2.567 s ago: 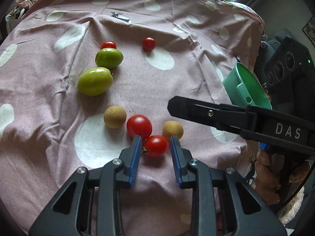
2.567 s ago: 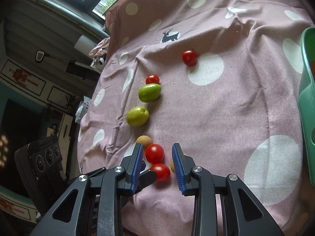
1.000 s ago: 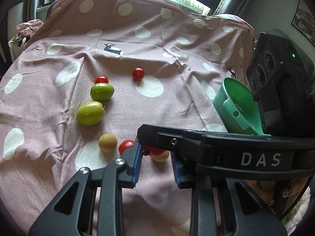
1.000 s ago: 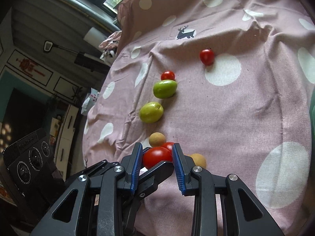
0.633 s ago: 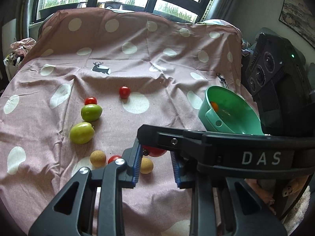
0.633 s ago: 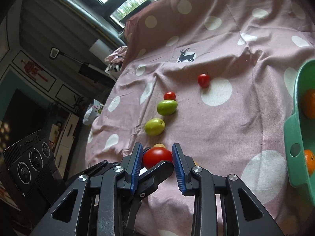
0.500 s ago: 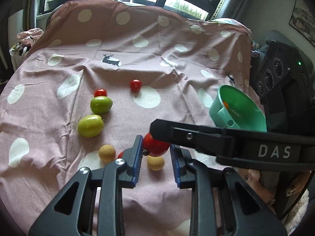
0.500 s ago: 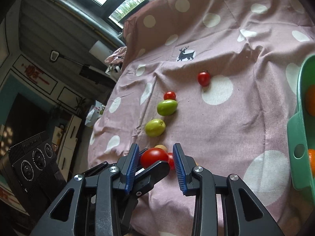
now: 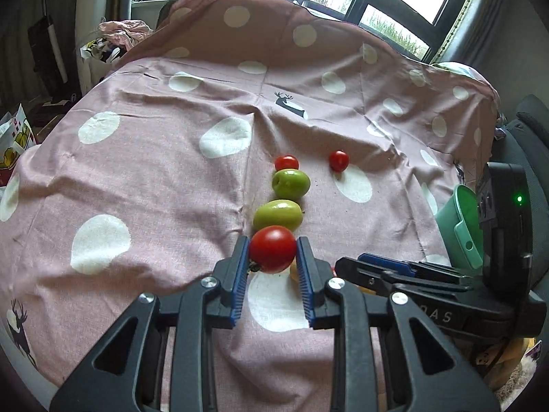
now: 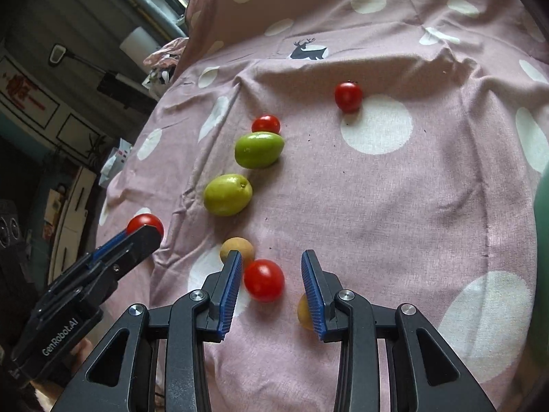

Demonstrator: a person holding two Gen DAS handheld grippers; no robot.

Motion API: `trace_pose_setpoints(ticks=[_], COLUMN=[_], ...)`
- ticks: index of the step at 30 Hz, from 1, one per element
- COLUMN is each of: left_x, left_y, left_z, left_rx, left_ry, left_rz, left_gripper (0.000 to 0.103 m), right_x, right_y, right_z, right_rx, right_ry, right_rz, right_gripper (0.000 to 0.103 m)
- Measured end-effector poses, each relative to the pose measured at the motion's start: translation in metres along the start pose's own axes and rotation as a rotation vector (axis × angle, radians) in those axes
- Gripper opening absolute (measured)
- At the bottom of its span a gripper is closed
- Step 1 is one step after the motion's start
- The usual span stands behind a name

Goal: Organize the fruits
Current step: 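Close the right gripper on a second cherry tomato while the left holds its tomato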

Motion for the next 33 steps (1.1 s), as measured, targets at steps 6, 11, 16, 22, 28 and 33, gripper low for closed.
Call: trace_pose_setpoints(ticks=[6,11,16,22,28,33], left_x=[0.007,0.012,0.019,0.041,0.079,0.119], left_y=[0.000,0.002,0.006,0.012,0.024,0.029], left_z=[0.001,0.002,0.008,0.016,0.023,0.023], left_rx=[0.006,0.015,0.038,0.065,0.114,0.127], left_ry=[-0.007,-0.017,-0.028,-0.062,-0.100,-0.155], left_rz=[-0.021,-0.028,-0.033,-0.058,-0.093,-0.125], left_gripper=[0.027,0.027,0.027,0.027,0.027,0.027], right_x=[-0.010,-0.012,-0.011,0.000,0.022,0.049], right_y=[-0.010,-0.012,-0.004,0.015,0.033,0.042], right_z=[-0.012,-0.013,0.000,0.040,0.093,0.135], right_rx=[-0.024,-0.013,0.037,0.129,0.269,0.388], right_ry=[-0.060,-0.084,-0.048,0.007,-0.011,-0.107], right_rz=[0.109,0.156,0.114,0.027,-0.035,-0.069], right_gripper=[0.036,0.030,0.030,0.030,0.030,0.030])
Point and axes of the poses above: each gripper's, at about its wrist camera, not at the fingertips, and z roughly against the way its jaws point, x to its right, y to its top, the point moved 5 cm from there along -z, roughly the way its jaws point, and after that the axes turned 14 degrees about x, right-handed, at the moved point
